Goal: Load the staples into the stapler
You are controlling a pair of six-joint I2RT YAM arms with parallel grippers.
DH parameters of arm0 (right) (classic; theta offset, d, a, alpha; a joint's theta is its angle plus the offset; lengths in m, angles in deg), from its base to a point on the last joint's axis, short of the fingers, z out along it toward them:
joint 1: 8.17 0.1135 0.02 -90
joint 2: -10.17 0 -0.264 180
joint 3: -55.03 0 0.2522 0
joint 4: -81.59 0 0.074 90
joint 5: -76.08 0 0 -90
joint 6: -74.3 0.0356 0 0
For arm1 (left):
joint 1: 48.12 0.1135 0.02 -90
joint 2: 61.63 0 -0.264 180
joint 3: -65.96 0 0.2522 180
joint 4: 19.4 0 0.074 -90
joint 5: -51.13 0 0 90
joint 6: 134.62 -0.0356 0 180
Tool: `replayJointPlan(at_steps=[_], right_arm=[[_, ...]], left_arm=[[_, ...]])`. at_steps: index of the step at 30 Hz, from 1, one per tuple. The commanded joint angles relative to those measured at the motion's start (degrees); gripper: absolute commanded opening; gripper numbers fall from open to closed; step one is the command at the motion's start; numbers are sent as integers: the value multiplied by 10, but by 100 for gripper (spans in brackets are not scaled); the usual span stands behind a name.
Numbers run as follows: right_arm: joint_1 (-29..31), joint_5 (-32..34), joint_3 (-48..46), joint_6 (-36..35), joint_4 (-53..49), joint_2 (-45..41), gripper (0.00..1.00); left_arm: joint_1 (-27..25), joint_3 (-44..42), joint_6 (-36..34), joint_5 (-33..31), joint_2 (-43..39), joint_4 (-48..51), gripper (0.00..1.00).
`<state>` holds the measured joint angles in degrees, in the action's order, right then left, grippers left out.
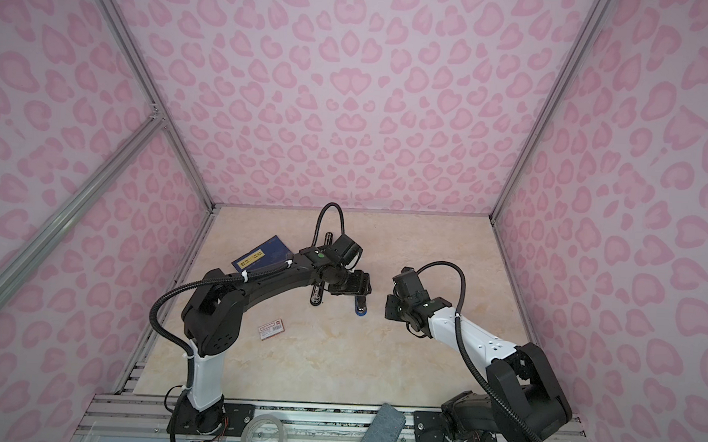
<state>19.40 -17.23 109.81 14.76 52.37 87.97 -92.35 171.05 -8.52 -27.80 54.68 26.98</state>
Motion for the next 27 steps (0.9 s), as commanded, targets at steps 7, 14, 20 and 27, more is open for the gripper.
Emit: replayJointPlan(at_steps=[7, 14, 20, 27], right_arm=[[-2, -21, -20, 14, 42, 7, 49], [-2, -66, -42, 29, 92, 13, 48], [2, -77, -50, 36, 111, 16, 48], [6, -86, -52, 41, 125, 19, 47]], left_arm=[[-21, 73, -14, -41, 63, 90, 56], [-23, 74, -24, -56, 69, 104, 42], [-22, 75, -30, -63, 75, 111, 42], [-23, 81, -34, -64, 70, 113, 21]])
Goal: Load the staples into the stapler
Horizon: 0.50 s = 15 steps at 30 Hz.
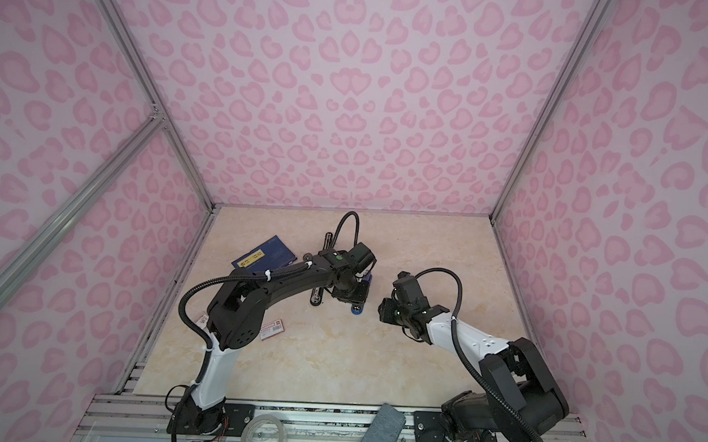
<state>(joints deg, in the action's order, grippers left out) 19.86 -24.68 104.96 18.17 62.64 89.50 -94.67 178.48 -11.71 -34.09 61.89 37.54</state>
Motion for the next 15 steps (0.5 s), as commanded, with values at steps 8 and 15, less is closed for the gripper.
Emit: replayJointPlan(at_steps=[8, 15], right_arm=[[1, -92, -36, 47, 154, 38, 46], [1, -136, -51, 81, 255, 85, 44]], left_arm=[[1, 3, 2, 26, -30, -1, 3], [5, -13, 10, 43, -52, -16, 3]])
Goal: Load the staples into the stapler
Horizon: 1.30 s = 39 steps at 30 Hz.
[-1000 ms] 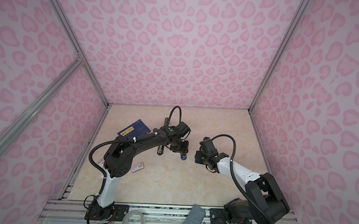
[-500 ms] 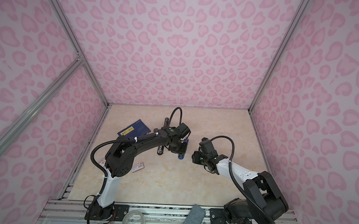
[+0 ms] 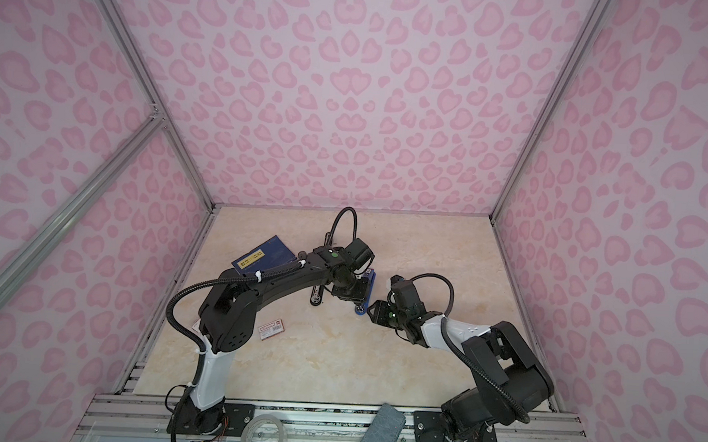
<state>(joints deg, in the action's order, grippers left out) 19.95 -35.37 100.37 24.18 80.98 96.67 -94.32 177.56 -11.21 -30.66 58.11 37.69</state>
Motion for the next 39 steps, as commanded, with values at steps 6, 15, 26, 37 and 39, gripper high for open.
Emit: replayJointPlan(at_steps=[6, 15, 26, 37, 39], right_arm=[[-1, -30, -2, 23, 94, 39, 41], [1, -53, -6, 40, 163, 83, 37], [-1, -88, -20, 63, 249, 133, 6], [-1, -96, -39, 62, 260, 156, 0], [-1, -91, -38, 56, 241, 158, 0]], left_arm=[[7, -19, 12, 28, -25, -34, 3], [10, -42, 21, 47, -40, -55, 3], [28, -78, 40, 68, -65, -89, 3], [61, -47, 17, 64, -60, -59, 3], [65, -32, 11, 63, -55, -50, 3]])
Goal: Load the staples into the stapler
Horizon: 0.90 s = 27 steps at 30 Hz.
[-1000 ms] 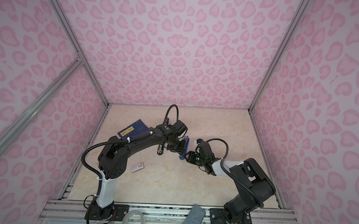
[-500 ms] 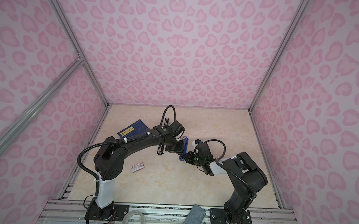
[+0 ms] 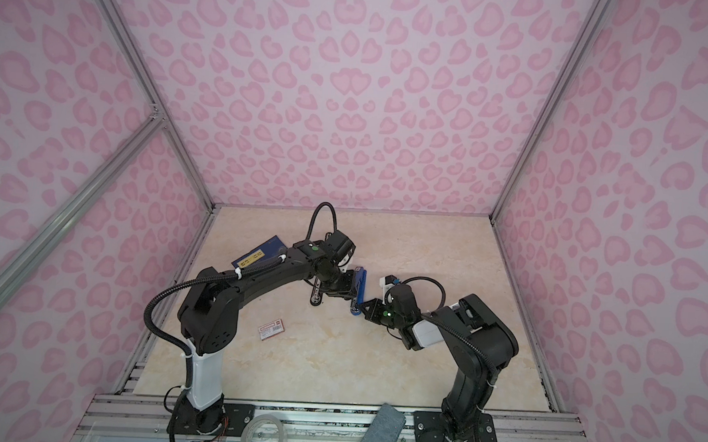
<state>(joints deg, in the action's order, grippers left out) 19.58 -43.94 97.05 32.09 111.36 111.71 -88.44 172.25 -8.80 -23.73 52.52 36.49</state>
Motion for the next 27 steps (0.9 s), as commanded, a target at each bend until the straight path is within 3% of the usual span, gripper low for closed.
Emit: replayJointPlan(at_steps=[1, 11, 27], right_arm=[[2, -2, -3, -27, -72, 9, 0], [4, 37, 13, -62, -175, 21, 0], [15, 160, 108, -120, -415, 52, 0]], left_arm=[[8, 29, -18, -7, 5, -32, 3], [31, 132, -59, -26, 58, 33, 3], [39, 270, -89, -54, 122, 108, 3]])
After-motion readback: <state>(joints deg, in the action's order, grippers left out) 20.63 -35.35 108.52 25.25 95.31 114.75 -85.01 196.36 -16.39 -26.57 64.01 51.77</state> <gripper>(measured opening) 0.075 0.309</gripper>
